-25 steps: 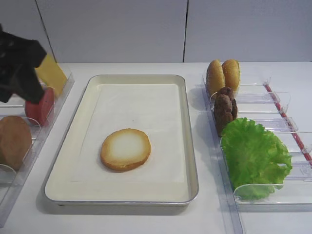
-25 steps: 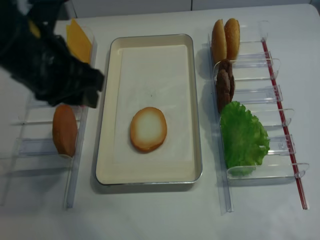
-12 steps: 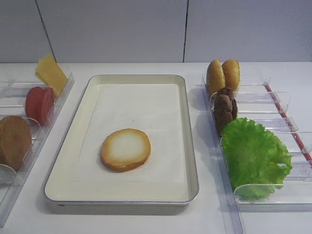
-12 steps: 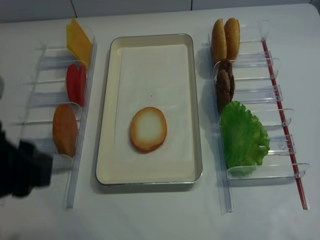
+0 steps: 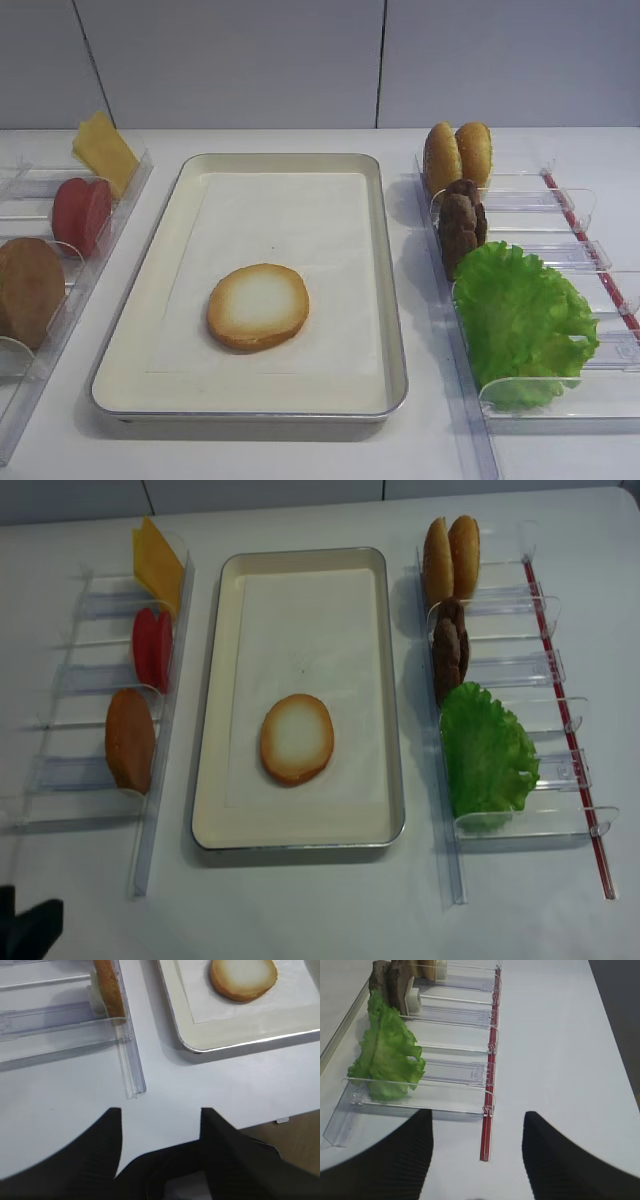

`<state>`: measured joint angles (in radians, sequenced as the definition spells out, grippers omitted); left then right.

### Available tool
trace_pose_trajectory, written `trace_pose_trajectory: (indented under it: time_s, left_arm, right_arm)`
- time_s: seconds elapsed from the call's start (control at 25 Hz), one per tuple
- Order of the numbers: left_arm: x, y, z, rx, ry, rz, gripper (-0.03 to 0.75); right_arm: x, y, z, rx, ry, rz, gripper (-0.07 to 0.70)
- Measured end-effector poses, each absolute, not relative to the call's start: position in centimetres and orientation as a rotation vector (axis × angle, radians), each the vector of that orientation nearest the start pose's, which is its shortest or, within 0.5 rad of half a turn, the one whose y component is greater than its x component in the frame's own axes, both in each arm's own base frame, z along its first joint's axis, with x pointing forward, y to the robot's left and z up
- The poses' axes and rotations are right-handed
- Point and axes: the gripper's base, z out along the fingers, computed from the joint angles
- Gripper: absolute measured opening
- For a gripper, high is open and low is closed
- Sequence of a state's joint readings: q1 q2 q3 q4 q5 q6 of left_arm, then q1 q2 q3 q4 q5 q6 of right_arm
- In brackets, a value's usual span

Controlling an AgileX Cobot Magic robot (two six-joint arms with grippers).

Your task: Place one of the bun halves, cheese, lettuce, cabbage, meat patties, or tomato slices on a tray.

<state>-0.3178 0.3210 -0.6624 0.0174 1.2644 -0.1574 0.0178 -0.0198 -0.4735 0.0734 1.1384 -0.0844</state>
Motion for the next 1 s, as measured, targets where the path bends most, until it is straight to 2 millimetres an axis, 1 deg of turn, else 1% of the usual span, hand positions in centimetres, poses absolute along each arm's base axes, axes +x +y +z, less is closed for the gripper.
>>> trace_pose_trajectory:
  time_s: [0.28,0.44,0.6,1.0]
  left_arm:
    - [-0.4,0.3,27.6,0.312,2.288,-0.161,0.332]
    - [-1.3,0.6,26.8,0.334,2.191,-0.159,0.306]
    - [-1.1,0.5,26.3,0.342,2.153,-0.157,0.290]
    - [-1.1,0.5,26.4,0.320,2.143,-0.165,0.277]
  right_arm:
    - [-0.9,0.6,26.4,-0.115,2.124,0.050,0.399]
    - [-0.9,0.6,26.4,-0.115,2.124,0.050,0.399]
    - [-0.9,0.6,26.4,-0.115,2.124,0.050,0.399]
    - [-0.9,0.6,26.4,-0.115,2.124,0.050,0.399]
